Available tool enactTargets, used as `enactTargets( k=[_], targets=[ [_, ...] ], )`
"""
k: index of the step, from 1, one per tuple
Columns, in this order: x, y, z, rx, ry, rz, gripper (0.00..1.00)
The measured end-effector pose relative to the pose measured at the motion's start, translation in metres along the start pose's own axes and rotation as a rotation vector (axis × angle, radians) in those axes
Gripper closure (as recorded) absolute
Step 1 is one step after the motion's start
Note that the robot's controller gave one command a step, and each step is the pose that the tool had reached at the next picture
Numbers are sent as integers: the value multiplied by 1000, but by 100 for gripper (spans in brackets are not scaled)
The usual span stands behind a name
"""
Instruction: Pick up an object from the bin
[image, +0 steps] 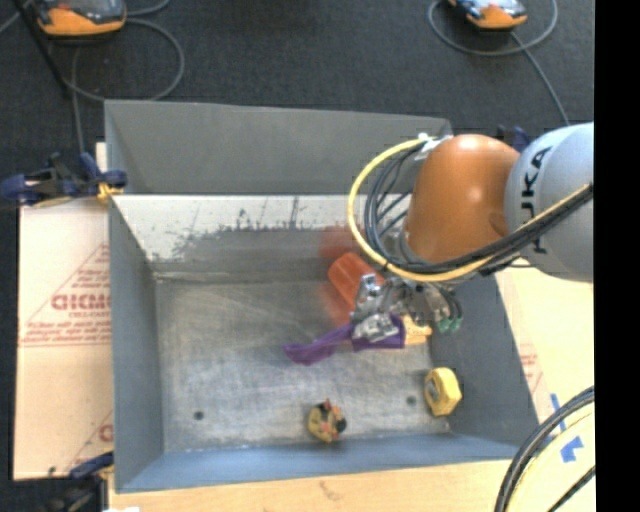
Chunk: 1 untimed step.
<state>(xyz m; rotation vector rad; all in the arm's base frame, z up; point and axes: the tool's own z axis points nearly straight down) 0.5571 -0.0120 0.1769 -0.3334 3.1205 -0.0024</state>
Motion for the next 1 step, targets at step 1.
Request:
enactTargets(
  k=[1],
  targets=[
    [1, 14, -58, 0, -1, 4, 100]
  ],
)
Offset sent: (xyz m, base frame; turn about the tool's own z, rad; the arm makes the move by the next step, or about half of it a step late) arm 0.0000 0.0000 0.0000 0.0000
